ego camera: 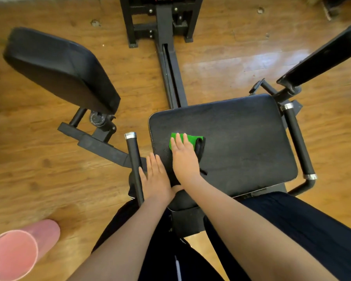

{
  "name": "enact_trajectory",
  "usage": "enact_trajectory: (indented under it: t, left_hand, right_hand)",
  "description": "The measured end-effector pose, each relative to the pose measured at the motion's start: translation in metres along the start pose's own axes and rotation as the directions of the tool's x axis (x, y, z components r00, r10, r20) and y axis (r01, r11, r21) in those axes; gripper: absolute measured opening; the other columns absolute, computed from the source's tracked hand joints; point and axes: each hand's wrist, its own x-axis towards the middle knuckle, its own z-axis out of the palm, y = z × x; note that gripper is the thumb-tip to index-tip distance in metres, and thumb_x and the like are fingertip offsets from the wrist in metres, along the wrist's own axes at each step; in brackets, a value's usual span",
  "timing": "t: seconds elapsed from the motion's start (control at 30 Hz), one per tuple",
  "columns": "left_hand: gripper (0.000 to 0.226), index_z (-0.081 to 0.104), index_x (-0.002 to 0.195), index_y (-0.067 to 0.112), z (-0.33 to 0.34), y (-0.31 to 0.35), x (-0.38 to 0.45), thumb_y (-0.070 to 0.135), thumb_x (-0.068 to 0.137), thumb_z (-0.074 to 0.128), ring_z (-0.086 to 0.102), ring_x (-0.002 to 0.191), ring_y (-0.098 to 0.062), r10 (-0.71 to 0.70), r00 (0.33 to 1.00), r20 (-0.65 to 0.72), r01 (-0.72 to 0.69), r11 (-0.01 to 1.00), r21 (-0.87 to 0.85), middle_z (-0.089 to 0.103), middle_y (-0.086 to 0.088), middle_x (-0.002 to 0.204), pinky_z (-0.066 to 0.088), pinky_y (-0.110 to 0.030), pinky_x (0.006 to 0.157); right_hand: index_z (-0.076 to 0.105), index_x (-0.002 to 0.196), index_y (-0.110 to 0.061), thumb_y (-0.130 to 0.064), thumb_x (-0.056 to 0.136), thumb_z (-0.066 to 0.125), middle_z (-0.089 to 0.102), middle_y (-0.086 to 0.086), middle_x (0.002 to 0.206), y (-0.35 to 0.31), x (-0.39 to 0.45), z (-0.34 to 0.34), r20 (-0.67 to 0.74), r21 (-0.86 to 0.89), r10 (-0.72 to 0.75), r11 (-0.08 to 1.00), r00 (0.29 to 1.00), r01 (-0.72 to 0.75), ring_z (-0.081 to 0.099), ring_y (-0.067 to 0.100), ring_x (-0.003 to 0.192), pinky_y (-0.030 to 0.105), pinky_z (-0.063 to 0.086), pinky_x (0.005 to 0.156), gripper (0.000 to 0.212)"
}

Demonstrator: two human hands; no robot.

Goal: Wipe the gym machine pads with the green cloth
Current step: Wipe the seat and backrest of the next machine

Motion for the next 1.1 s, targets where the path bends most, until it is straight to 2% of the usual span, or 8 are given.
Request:
enact_trajectory:
  t: [0.1,0.27,0.37,0.63,0.93,1.0,1.07,1.1]
  left_hand:
    - [0.124,-0.024,0.146,0.000,0.004,-0.012,-0.005,0.075,0.080,0.050,-0.023,0.145,-0.027,-0.016,1.000,-0.002,0.016,1.000,0.004,-0.026,-0.015,0.157,-0.009,-0.049,0.116]
    - [0.118,-0.022,0.147,0.000,0.002,-0.014,-0.005,0.065,0.085,0.054,-0.022,0.146,-0.026,-0.004,1.000,-0.006,0.004,0.999,-0.039,-0.022,-0.015,0.158,-0.008,-0.048,0.117]
    - [0.119,-0.019,0.148,-0.001,0.003,-0.016,-0.006,0.065,0.084,0.056,-0.021,0.146,-0.027,-0.027,1.000,-0.005,0.027,0.998,-0.054,-0.022,-0.016,0.158,-0.008,-0.047,0.117]
    - [0.123,-0.021,0.147,-0.001,0.007,-0.014,-0.006,0.066,0.081,0.059,-0.021,0.146,-0.028,-0.042,0.998,-0.036,0.039,0.996,-0.080,-0.023,-0.017,0.158,-0.006,-0.047,0.118]
    - [0.133,-0.025,0.145,-0.002,-0.009,-0.005,0.006,0.066,0.076,0.066,-0.026,0.143,-0.033,0.148,0.988,-0.049,-0.140,0.981,0.133,-0.033,-0.021,0.153,-0.008,-0.048,0.117]
    - [0.135,-0.026,0.144,-0.003,-0.013,-0.001,0.010,0.067,0.075,0.066,-0.027,0.143,-0.034,0.199,0.980,-0.033,-0.189,0.963,0.191,-0.034,-0.022,0.152,-0.009,-0.047,0.117]
    - [0.135,-0.025,0.144,-0.004,-0.013,0.001,0.011,0.069,0.075,0.064,-0.027,0.143,-0.035,0.225,0.974,-0.025,-0.214,0.952,0.217,-0.033,-0.023,0.152,-0.009,-0.046,0.117]
    - [0.134,-0.025,0.144,-0.004,-0.012,0.003,0.011,0.072,0.075,0.061,-0.027,0.143,-0.035,0.227,0.974,-0.026,-0.216,0.952,0.216,-0.033,-0.023,0.152,-0.009,-0.045,0.117]
  right_hand:
    - [0.003,0.149,-0.009,-0.012,0.099,0.034,0.002,0.011,0.157,-0.005,-0.005,0.000,0.026,-0.030,-0.088,0.996,0.996,0.089,-0.002,0.029,0.144,0.039,0.011,0.116,0.059]
    - [0.007,0.150,-0.011,-0.013,0.099,0.032,0.001,0.007,0.158,-0.013,-0.018,0.007,0.077,0.004,-0.210,0.978,0.975,0.210,-0.006,0.025,0.144,0.037,0.004,0.116,0.056]
    - [0.005,0.150,-0.012,-0.012,0.098,0.037,-0.002,0.007,0.158,-0.004,-0.025,0.012,0.148,-0.068,-0.305,0.946,0.941,0.317,-0.008,0.025,0.144,0.037,0.001,0.116,0.061]
    - [0.002,0.150,-0.012,-0.021,0.095,0.048,-0.004,0.008,0.158,0.005,-0.029,0.014,0.182,-0.153,-0.377,0.902,0.908,0.405,-0.010,0.026,0.144,0.037,-0.005,0.115,0.072]
    - [0.016,0.149,-0.012,-0.004,0.097,0.034,0.006,0.006,0.157,0.064,-0.030,0.010,0.180,-0.135,-0.506,0.837,0.844,0.530,0.000,0.025,0.145,0.039,0.000,0.116,0.055]
    - [0.033,0.143,-0.008,0.000,0.091,0.036,0.025,0.010,0.153,0.079,-0.032,0.011,0.126,-0.152,-0.539,0.819,0.833,0.553,0.019,0.031,0.142,0.042,0.015,0.114,0.053]
    - [0.056,0.126,-0.005,-0.001,0.080,0.033,0.052,0.014,0.135,0.100,-0.034,0.016,0.074,-0.173,-0.520,0.834,0.851,0.524,0.047,0.036,0.125,0.047,0.041,0.098,0.051]
    - [0.061,0.121,-0.005,-0.003,0.076,0.031,0.057,0.014,0.129,0.114,-0.035,0.018,0.051,-0.181,-0.490,0.852,0.870,0.491,0.054,0.037,0.118,0.049,0.046,0.090,0.054]
